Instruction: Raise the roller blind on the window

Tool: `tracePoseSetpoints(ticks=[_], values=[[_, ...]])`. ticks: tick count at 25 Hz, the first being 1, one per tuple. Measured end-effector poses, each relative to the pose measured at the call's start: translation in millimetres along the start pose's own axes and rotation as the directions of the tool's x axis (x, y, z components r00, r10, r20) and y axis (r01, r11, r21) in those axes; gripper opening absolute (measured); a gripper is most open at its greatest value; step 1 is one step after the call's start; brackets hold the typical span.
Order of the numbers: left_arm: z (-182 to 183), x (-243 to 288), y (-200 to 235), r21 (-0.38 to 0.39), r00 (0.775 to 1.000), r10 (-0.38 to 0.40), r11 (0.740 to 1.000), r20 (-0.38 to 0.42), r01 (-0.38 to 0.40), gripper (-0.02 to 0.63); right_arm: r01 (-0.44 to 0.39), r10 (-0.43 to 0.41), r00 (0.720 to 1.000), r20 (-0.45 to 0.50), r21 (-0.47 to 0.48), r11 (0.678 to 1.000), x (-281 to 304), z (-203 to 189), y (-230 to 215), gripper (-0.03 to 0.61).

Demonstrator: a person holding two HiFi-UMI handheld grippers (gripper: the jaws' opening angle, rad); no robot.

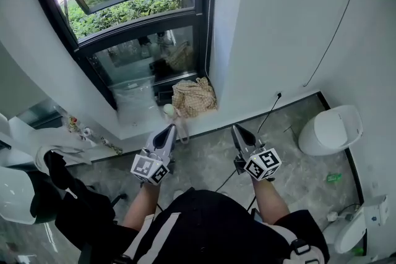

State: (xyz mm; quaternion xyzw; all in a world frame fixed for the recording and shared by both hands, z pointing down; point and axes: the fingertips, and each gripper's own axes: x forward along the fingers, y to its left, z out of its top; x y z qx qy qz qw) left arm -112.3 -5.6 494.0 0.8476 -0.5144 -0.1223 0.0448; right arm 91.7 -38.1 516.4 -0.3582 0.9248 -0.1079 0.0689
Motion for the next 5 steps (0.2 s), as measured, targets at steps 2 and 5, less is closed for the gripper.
tracePoseSetpoints(ticks=[2,5], values=[[-0.1,0.5,-1.1,-0.001,1.000,-0.002,1.000,-0.007,0.002,0.000,-0.004,0.004,1.000,0.001,0.001,1.000,-0.2,0.9,1.8,0.000],[-3.5,-0.7,0.8,-0.004,1.000,-0.007,1.000,-0.001,0.007,0.000,-0.009,0.009,1.000,0.006,0.008,1.000,-0.8,2.3,5.3,0.000]])
